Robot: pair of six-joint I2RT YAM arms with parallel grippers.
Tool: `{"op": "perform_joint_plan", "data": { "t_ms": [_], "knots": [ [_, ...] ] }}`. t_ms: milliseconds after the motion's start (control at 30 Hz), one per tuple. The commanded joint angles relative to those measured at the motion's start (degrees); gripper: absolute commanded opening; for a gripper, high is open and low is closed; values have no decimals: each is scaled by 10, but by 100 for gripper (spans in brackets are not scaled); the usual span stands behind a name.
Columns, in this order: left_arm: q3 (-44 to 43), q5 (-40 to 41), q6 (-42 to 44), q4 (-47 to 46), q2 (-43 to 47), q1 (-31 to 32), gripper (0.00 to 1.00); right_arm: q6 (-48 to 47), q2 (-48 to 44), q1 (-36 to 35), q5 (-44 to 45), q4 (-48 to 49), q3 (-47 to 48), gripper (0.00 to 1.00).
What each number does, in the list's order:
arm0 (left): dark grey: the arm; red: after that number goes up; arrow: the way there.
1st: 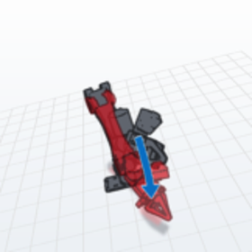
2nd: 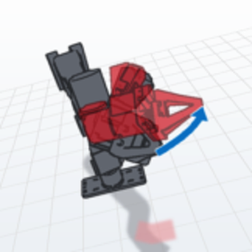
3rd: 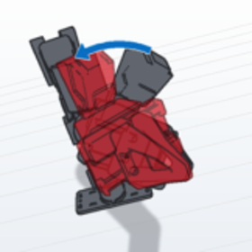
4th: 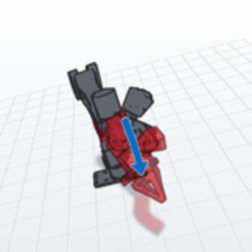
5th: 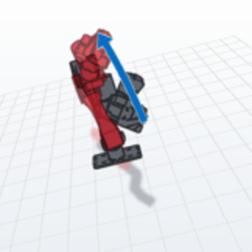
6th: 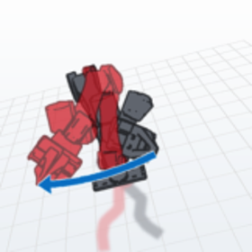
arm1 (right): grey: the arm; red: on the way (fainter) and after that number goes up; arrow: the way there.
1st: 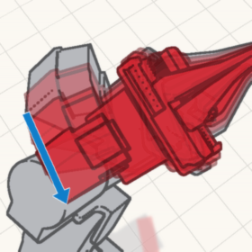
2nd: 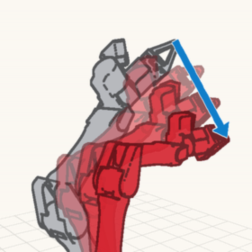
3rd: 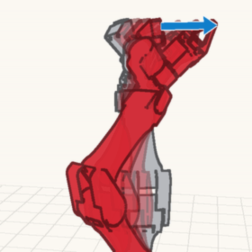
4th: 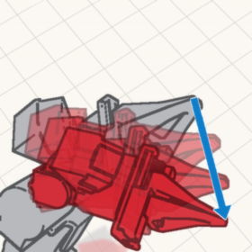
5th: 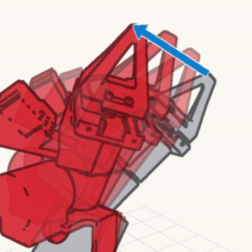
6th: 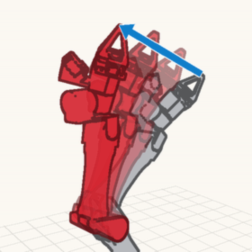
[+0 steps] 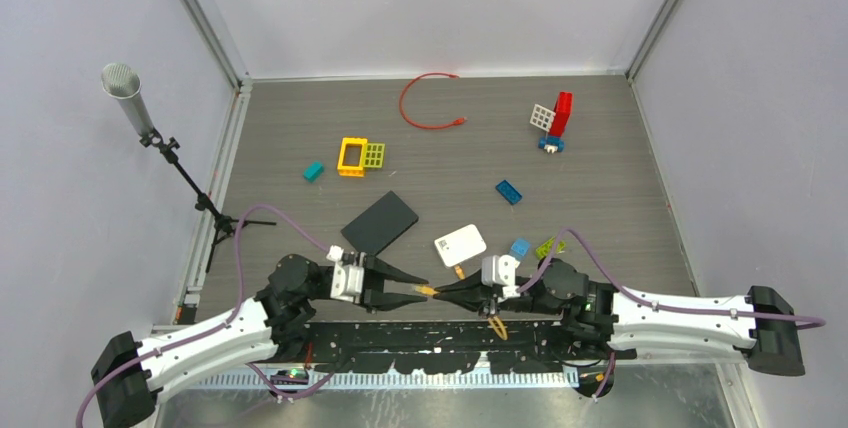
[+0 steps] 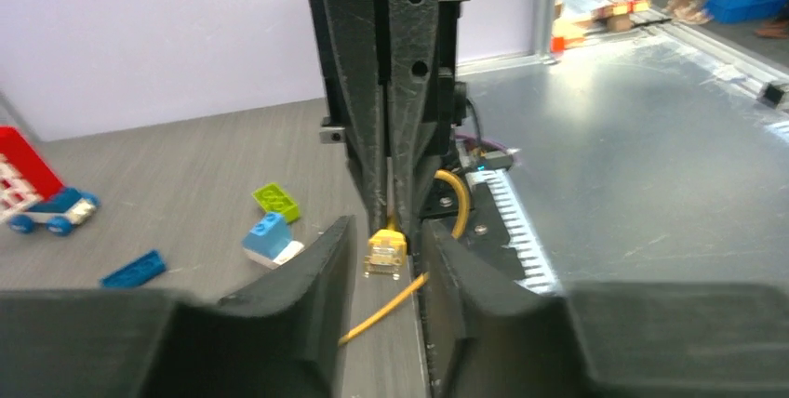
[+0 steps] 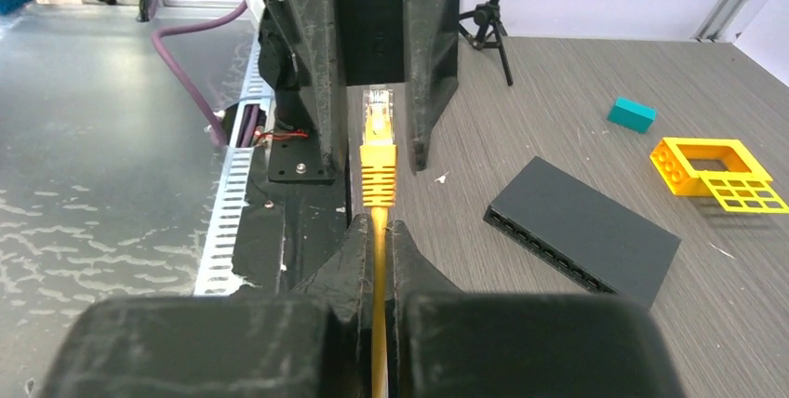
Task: Insert the plug into the switch port
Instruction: Pick up the connector from the center of the board, then insert the connector into the switch port.
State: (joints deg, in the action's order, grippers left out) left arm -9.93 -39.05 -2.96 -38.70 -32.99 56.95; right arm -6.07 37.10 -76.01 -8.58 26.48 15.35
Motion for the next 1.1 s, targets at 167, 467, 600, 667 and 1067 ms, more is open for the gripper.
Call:
{"op": "perform_joint_plan", "data": {
  "t_ms": [167,467,600,667,1067],
  "knots": [
    [13,282,-116,47,55,2,100,37,13,-2,235,-59,32,0],
    [-103,621,-252,406,50,-19,100,125,77,2,351,-133,65,0],
    [-150,580,-316,473,-81,-121,96,159,183,2,336,-134,107,0],
    [-158,537,-333,479,-135,-196,93,175,230,2,328,-133,129,0],
    [-179,522,-289,364,-318,-306,94,208,445,3,265,-51,191,0]
  ]
}}
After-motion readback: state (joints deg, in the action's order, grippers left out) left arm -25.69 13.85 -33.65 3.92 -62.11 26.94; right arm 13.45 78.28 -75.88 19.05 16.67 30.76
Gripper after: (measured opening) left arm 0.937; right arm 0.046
